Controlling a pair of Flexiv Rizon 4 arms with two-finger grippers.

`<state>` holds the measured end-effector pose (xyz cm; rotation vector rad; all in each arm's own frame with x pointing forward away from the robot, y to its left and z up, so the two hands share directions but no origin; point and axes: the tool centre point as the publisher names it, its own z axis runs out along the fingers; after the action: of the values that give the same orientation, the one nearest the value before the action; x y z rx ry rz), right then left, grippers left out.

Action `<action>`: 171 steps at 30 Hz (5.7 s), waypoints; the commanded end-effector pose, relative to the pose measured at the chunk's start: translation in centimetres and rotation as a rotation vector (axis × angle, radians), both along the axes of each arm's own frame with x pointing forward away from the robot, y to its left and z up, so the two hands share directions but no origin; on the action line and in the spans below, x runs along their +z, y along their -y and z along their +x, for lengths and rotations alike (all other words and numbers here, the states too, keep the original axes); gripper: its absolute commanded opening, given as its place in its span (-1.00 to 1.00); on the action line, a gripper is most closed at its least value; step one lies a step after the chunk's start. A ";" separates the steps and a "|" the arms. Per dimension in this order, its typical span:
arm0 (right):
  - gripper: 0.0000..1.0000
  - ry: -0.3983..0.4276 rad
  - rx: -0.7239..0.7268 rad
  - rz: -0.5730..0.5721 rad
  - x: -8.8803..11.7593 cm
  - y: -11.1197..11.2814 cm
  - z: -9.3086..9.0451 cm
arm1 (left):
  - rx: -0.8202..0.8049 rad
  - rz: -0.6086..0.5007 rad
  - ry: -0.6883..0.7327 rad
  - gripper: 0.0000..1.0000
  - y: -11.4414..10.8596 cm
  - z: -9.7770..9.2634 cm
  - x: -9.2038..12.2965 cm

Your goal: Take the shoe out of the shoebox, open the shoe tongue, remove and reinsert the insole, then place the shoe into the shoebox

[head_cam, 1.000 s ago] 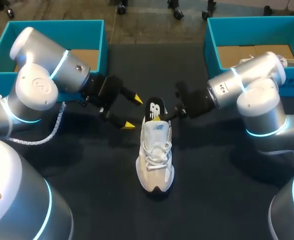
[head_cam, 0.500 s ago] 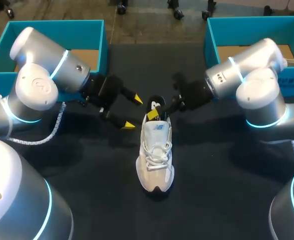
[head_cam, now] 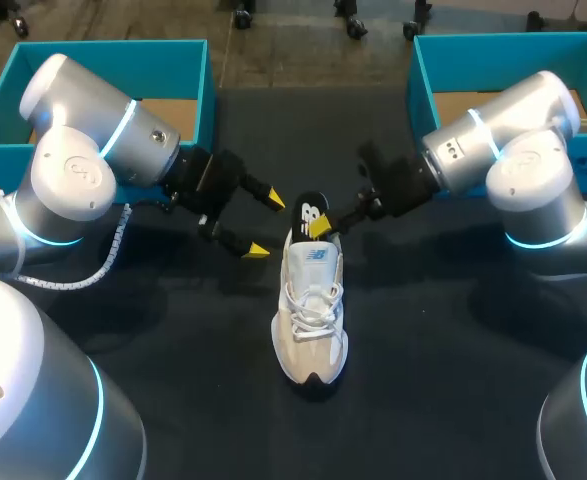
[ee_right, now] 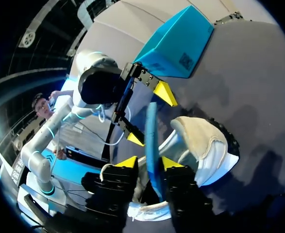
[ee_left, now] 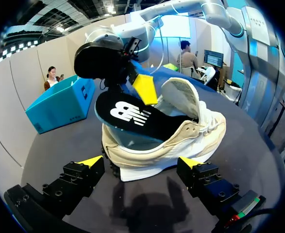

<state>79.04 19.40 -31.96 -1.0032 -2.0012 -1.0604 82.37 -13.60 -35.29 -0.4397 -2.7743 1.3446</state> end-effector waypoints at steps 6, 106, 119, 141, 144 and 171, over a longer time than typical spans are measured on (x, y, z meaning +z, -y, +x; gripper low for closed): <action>-1.00 -0.019 0.029 0.000 -0.7 -1.1 1.2 | 0.000 0.000 0.001 1.00 -0.1 -0.1 0.1; 0.75 -0.001 -0.068 -0.121 1.2 -2.3 -1.7 | 0.000 0.000 0.001 1.00 -0.1 -0.1 0.1; 0.96 0.117 -0.088 -0.143 4.0 -1.8 -0.3 | 0.000 0.000 0.001 1.00 -0.1 -0.1 0.1; 0.76 0.319 -0.217 -0.122 7.7 0.9 1.9 | 0.000 0.000 0.001 1.00 -0.1 -0.1 0.1; 0.36 0.334 -0.246 -0.109 7.7 1.4 1.6 | 0.000 0.000 0.001 1.00 -0.1 -0.1 0.1; -1.00 0.194 -0.566 -0.322 6.1 3.5 -1.9 | -0.048 0.038 0.056 1.00 -3.2 1.0 5.1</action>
<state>77.46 15.01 -26.40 -1.5968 -2.0813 -1.2954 83.52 -11.37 -31.17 -0.5458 -2.8032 1.2936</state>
